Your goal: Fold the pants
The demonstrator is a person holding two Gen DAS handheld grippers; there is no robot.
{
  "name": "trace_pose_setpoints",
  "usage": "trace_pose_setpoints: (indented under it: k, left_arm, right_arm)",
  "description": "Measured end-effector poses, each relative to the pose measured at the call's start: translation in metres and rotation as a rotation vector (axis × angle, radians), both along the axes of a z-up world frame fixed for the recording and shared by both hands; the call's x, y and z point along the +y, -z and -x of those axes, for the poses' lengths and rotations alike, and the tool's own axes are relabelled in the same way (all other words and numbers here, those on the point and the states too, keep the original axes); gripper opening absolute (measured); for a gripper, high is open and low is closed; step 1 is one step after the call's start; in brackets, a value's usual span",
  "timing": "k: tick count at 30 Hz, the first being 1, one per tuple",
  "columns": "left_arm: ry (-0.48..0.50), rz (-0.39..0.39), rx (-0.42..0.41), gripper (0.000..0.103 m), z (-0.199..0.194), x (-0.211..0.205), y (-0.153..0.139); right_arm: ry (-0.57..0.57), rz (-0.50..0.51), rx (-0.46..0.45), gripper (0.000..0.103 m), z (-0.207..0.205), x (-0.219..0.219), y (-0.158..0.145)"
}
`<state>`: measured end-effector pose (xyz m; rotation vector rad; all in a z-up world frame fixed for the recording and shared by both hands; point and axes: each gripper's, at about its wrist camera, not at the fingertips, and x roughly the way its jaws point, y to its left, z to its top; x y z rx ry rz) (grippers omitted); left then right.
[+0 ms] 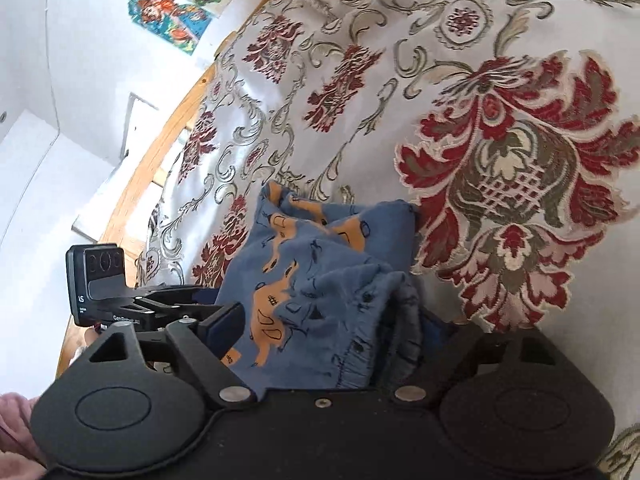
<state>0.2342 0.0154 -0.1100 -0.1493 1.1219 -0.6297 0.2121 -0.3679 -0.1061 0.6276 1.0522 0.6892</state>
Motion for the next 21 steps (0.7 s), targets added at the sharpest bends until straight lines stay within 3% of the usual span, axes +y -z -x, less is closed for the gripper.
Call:
trace_pose_setpoints:
  k: [4, 6, 14, 21]
  left_arm:
    - [-0.016, 0.017, 0.034, 0.065, -0.003, 0.006, 0.001]
    - [-0.018, 0.051, 0.060, 0.058, -0.005, 0.009, 0.001]
    - [-0.059, 0.055, 0.103, 0.049, -0.008, 0.013, 0.005]
    - [-0.085, -0.038, 0.049, 0.035, 0.002, -0.003, -0.002]
  right_arm:
    - [0.030, 0.032, 0.007, 0.068, 0.004, -0.003, 0.000]
    - [0.040, 0.050, 0.009, 0.056, 0.007, -0.004, 0.001]
    - [0.119, 0.123, 0.007, 0.032, 0.018, 0.002, 0.000]
    - [0.156, 0.216, -0.065, 0.023, 0.030, 0.020, -0.014]
